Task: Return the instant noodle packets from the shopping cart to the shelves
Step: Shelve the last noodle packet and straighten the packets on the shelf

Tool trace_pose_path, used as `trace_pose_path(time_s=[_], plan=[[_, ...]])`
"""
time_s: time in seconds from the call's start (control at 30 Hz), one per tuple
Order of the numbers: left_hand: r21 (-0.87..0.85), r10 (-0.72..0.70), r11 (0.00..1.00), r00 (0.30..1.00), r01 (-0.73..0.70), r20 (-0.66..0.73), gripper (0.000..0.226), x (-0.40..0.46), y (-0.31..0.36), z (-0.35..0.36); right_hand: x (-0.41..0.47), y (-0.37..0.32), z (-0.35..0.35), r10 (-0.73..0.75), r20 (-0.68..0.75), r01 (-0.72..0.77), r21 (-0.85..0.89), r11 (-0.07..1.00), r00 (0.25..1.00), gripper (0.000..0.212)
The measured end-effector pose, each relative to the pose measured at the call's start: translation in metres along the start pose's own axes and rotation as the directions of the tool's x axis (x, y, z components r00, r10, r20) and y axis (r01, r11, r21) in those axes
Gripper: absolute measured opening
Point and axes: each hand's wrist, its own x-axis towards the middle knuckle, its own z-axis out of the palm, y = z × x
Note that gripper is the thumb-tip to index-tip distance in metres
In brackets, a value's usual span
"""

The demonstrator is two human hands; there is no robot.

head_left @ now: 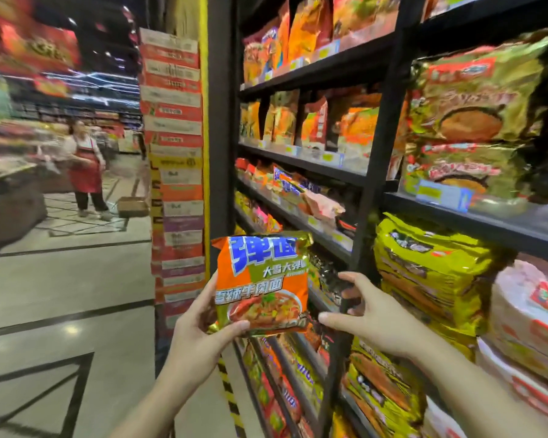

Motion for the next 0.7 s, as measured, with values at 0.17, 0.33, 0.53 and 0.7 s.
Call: trace_pose_path(time_s=[0.17, 0.33, 0.53, 0.7], plan=[[-0.009, -0.014, 1.0, 1.0, 0.014, 0.018, 0.091, 0.077, -0.033, -0.032, 0.084, -0.019, 0.025, 0.017, -0.019, -0.017, 0.001, 1.0, 1.0, 0.108], [-0.027, -0.01, 1.0, 0.995, 0.013, 0.098, 0.089, 0.167, -0.063, -0.069, 0.158, -0.042, 0.057, 0.057, -0.039, -0.056, 0.027, 0.998, 0.998, 0.096], [-0.062, 0.001, 0.998, 0.977, 0.012, 0.211, 0.088, 0.271, -0.086, -0.091, 0.231, -0.065, 0.066, 0.146, -0.071, -0.139, 0.099, 0.985, 0.987, 0.093], [-0.074, 0.016, 0.997, 0.962, 0.004, 0.274, 0.085, 0.345, -0.112, -0.08, 0.278, -0.058, 0.067, 0.226, -0.111, -0.209, 0.15, 0.966, 0.968, 0.104]])
